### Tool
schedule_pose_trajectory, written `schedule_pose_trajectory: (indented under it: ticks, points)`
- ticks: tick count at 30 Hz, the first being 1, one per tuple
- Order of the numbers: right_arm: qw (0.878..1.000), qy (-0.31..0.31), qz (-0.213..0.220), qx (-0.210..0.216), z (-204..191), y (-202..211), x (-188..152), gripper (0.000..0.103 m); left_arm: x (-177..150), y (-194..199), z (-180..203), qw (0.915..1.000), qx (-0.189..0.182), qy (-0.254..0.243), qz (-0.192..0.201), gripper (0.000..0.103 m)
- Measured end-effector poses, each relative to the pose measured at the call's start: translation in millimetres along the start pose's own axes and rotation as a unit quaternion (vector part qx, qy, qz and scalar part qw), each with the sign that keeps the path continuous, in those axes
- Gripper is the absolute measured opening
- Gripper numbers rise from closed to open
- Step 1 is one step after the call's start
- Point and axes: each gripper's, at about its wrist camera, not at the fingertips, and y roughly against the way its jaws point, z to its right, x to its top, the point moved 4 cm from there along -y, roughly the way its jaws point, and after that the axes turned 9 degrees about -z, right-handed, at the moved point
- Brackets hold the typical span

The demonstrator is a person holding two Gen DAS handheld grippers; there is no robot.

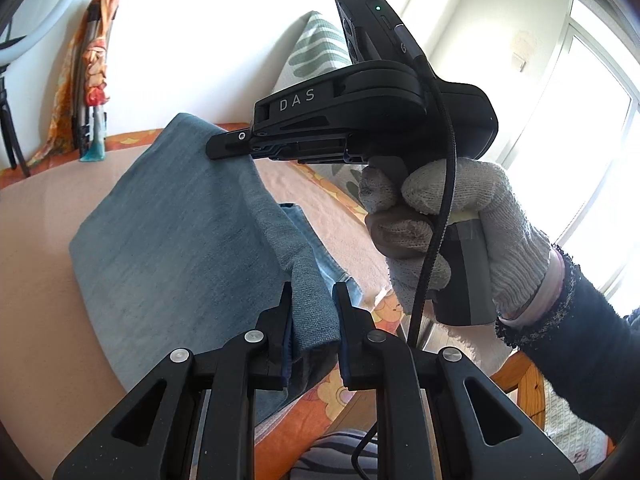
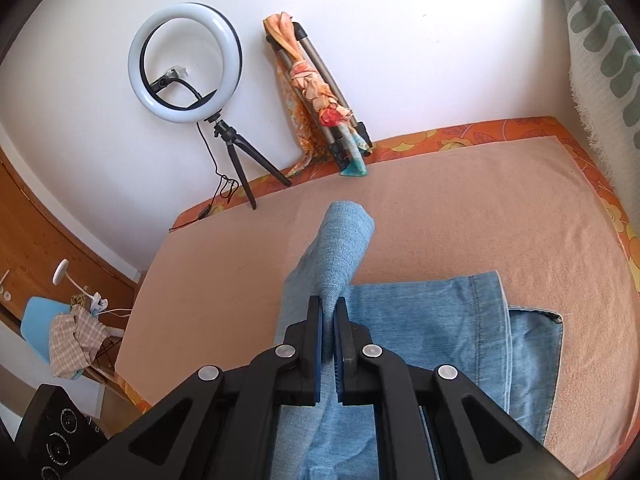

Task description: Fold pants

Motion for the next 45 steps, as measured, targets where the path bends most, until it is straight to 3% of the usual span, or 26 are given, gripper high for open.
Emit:
schedule_pose_trajectory:
  ticks: [11, 24, 30, 36, 38, 42, 45]
  points:
    - [0.998, -0.054, 0.015, -0.013, 74.1, 29.1, -16.1, 0.002, 16.9, -60.7, 30.2, 0.9982, -0.011, -0.039, -0.045, 0.015]
    - [0.994, -0.106, -0.003, -0.009, 137.0, 3.2, -30.9, 0.002, 12.4, -121.0, 29.0, 0.9946, -0.004, -0.045, -0.093, 0.015]
    - [0.993, -0.117, -0.019, -0.016, 156.3, -14.7, -36.6, 0.002, 14.0, -147.9, 18.2, 0.9922, -0.024, -0.016, -0.121, 0.016]
    - [0.993, -0.116, -0.027, -0.025, 164.6, -25.4, -39.9, 0.002, 10.3, -153.9, 22.8, 0.991, -0.02, -0.026, -0.13, 0.027]
    - [0.993, -0.111, -0.027, -0.029, 163.7, -23.8, -40.0, 0.004, 9.5, -155.8, 27.0, 0.9899, -0.022, -0.031, -0.137, 0.032]
    - [0.993, -0.106, -0.017, -0.043, 161.8, -9.1, -40.7, 0.011, 10.8, -162.7, 31.7, 0.9881, -0.023, -0.042, -0.146, 0.033]
    - [0.993, -0.105, -0.01, -0.045, 162.4, 7.7, -43.4, 0.025, 9.9, -164.2, 33.0, 0.9872, -0.025, -0.045, -0.151, 0.033]
